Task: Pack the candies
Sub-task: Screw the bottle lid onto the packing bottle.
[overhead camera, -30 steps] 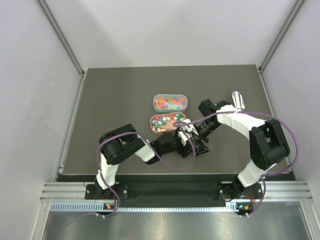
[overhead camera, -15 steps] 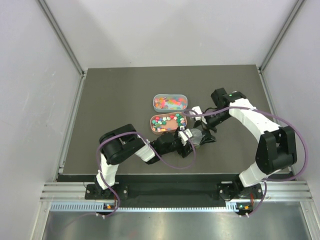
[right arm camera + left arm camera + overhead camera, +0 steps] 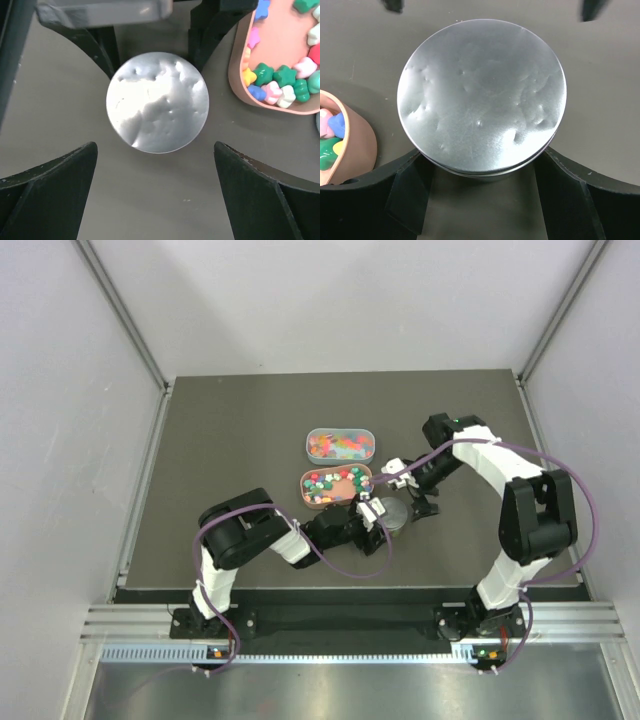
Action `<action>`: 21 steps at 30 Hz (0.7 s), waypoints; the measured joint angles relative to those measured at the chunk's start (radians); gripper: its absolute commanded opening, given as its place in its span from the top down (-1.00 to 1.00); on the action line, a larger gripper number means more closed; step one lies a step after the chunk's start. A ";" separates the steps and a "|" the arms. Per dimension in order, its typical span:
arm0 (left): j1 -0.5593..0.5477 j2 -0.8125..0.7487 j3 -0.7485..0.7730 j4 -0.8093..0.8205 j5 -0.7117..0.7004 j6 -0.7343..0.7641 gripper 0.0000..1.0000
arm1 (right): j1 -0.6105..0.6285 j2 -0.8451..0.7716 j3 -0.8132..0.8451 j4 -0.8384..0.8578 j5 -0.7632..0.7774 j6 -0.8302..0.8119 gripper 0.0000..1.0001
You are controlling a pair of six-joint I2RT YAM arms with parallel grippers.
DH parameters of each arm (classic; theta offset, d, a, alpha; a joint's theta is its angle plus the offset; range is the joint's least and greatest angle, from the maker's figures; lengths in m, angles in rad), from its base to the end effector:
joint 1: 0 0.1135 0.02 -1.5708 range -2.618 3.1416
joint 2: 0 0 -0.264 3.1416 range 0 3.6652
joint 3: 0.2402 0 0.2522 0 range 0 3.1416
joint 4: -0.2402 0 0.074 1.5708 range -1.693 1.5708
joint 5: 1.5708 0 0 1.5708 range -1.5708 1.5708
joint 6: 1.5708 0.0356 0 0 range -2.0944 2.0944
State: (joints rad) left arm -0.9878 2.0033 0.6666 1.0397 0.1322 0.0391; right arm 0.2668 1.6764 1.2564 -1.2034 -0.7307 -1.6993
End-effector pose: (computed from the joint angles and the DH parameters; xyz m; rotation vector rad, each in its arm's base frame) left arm 0.1890 -0.2951 0.0968 1.0340 1.6406 -0.7685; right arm 0.2741 0.0996 0.2306 -2.1391 1.4566 0.7913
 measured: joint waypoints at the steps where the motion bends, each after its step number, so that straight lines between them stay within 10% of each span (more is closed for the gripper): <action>1: 0.000 0.000 0.000 0.000 -0.001 0.000 -0.43 | 0.000 0.023 0.020 -0.013 0.005 -0.023 -0.99; 21: -0.002 0.002 0.003 0.000 -0.009 -0.003 -0.43 | 0.092 0.142 0.095 -0.087 0.030 -0.167 -0.99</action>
State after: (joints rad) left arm -0.9897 2.0056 0.6697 1.0401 0.1230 0.0364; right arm 0.3588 1.8187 1.3514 -1.2907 -0.7006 -1.8668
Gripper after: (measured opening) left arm 0.785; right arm 0.996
